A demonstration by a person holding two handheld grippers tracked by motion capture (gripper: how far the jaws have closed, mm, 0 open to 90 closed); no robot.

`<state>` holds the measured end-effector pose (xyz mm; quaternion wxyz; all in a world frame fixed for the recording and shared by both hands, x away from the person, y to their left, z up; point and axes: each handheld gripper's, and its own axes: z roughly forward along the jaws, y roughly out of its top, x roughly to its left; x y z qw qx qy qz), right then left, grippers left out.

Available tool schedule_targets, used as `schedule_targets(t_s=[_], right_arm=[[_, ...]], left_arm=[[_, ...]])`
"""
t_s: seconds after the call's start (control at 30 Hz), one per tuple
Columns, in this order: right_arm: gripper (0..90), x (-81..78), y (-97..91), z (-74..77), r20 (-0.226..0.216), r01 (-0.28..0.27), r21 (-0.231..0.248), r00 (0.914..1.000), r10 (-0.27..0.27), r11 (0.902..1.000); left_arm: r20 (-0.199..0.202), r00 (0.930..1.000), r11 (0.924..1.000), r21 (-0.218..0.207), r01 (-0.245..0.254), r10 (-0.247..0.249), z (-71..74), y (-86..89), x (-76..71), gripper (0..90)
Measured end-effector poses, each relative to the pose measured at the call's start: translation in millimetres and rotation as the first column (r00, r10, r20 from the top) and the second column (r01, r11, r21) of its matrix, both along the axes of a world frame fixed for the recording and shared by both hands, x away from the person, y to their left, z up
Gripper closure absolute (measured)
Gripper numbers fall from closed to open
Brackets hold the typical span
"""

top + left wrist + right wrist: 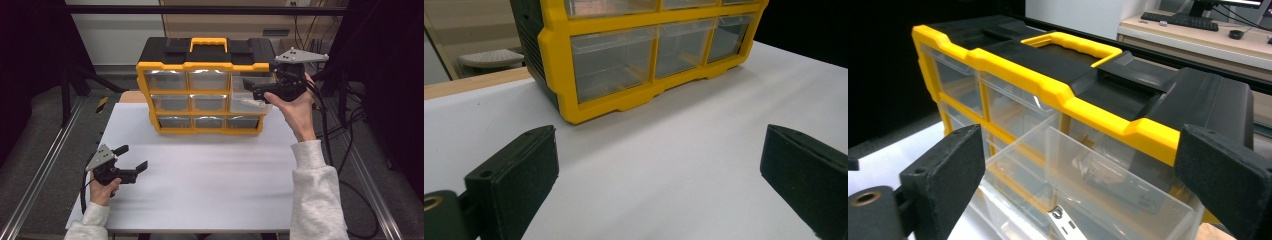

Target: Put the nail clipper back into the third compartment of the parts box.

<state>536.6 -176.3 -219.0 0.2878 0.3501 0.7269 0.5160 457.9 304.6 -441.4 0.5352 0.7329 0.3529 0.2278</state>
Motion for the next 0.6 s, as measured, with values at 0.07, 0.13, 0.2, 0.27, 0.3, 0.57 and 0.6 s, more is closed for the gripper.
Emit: schedule_targets(t_s=[0.07,0.13,0.2,0.27,0.3,0.57,0.6], right_arm=[[4.5,-2.0,0.6,-0.1,0.005,0.002,0.002,1.0,-0.002,1.0],[4.0,-5.0,1.2,0.1,0.008,-0.003,0.013,1.0,0.003,0.9999],[3.7,-8.1,1.6,0.3,0.017,-0.007,0.022,0.9998,0.007,0.9997],[3.2,-10.4,2.1,0.4,0.023,-0.012,0.027,0.9997,0.012,0.9996],[2.9,-11.8,2.5,0.2,0.027,-0.012,0.023,0.9996,0.011,0.9997],[2.1,-21.7,5.6,-2.6,0.04,-0.019,0.019,0.999,0.018,0.9996],[2.1,-23.3,6.1,-2.9,0.044,-0.024,0.02,0.9987,0.024,0.9995]], left_arm=[[0.001,1.0,1.0,0.0,0.0,0.0,0.1,-0.1,-0.1,1.6],[0.001,1.0,1.0,0.001,0.0,0.0,0.3,-0.1,-0.3,1.6],[0.001,1.0,1.0,0.0,-0.001,0.001,0.1,-0.2,-0.2,1.6],[0.0,1.0,1.0,0.0,-0.002,0.002,0.0,-0.3,-0.1,1.5],[-0.003,1.0,1.0,0.0,-0.003,0.003,0.1,-0.5,-0.4,1.5],[-0.002,1.0,1.0,-0.003,0.0,0.0,-0.1,-0.9,-0.3,1.5],[-0.002,1.0,1.0,-0.003,0.0,0.0,0.0,-0.8,-0.4,1.5]])
